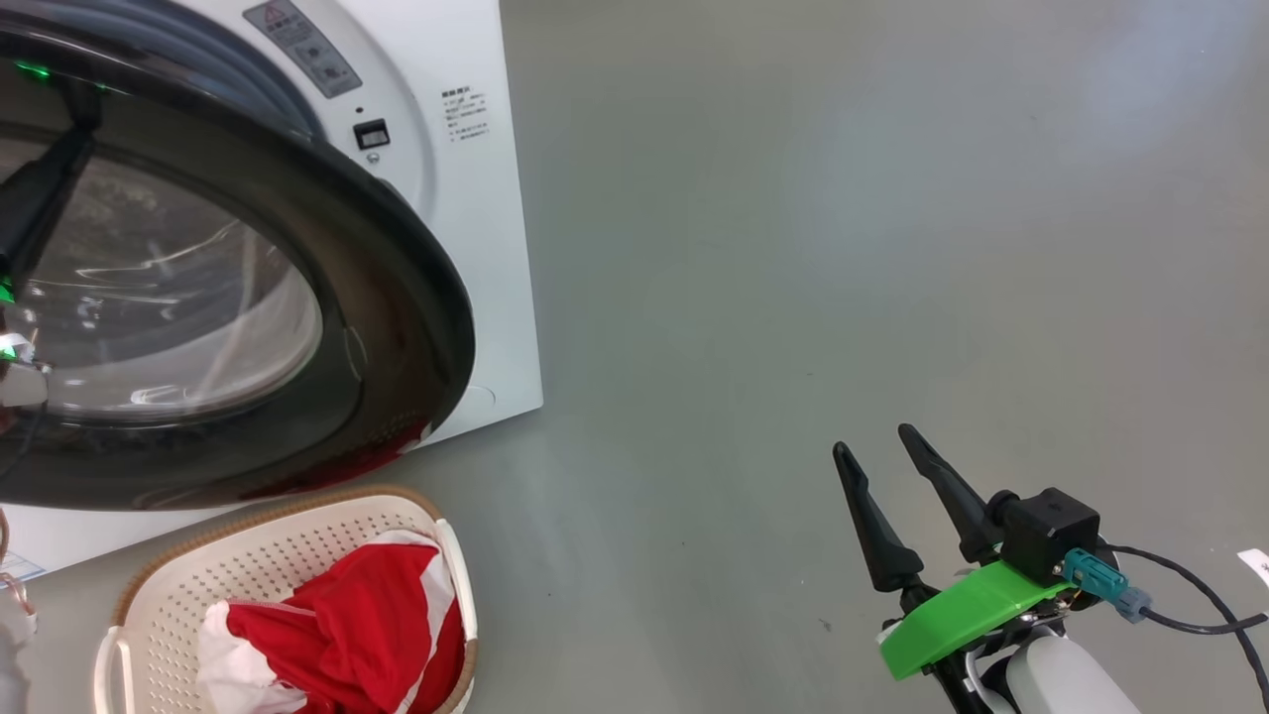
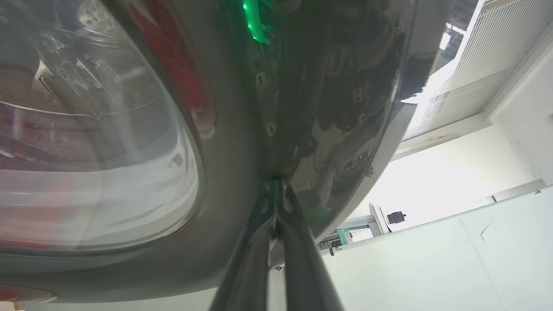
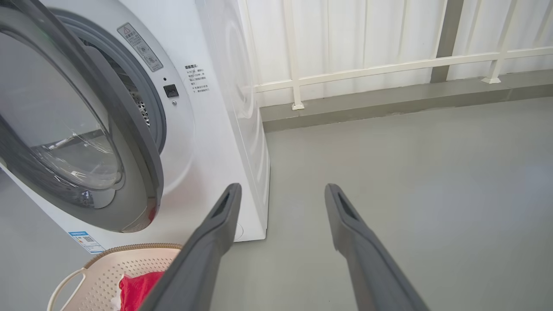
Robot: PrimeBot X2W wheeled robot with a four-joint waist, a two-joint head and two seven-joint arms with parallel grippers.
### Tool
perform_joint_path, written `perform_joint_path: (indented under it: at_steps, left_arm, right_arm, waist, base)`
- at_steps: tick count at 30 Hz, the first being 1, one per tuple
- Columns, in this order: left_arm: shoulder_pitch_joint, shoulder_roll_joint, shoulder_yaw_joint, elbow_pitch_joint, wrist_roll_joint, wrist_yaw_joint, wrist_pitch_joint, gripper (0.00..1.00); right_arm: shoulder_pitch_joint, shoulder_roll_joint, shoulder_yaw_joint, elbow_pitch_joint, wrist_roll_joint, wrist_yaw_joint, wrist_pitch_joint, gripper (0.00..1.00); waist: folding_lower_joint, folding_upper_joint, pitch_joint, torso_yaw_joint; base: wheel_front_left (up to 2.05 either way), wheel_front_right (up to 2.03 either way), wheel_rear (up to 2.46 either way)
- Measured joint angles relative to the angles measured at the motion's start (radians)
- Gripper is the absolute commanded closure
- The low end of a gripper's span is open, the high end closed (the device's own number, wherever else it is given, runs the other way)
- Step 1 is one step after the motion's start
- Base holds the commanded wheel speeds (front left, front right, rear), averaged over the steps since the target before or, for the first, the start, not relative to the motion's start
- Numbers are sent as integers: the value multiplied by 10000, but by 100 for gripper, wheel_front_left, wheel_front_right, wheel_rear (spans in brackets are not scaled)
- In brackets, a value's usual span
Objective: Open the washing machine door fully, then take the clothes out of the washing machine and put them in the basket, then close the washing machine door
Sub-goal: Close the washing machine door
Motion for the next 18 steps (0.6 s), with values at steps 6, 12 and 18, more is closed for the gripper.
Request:
perform_joint_path:
  at_steps: [6,12,18]
  left_arm:
    - [-20,-13,-58,238,117,-257,-105,100]
    - [-14,-81,-334,153,293,-577,-144,100]
    - [147,-86,-617,-226,512,-719,-142,100]
  right_arm:
    - [0,4,-8,29,-2,0,0,0]
    - [1,8,-2,119,-2,0,0,0]
    - [3,6,-4,182,-17,0,0,0]
  waist:
    - [0,0,-76,147]
    - [0,1,-211,481]
    - [0,0,-376,822]
  base:
    - [0,0,0]
    - [0,0,0]
    - [0,0,0]
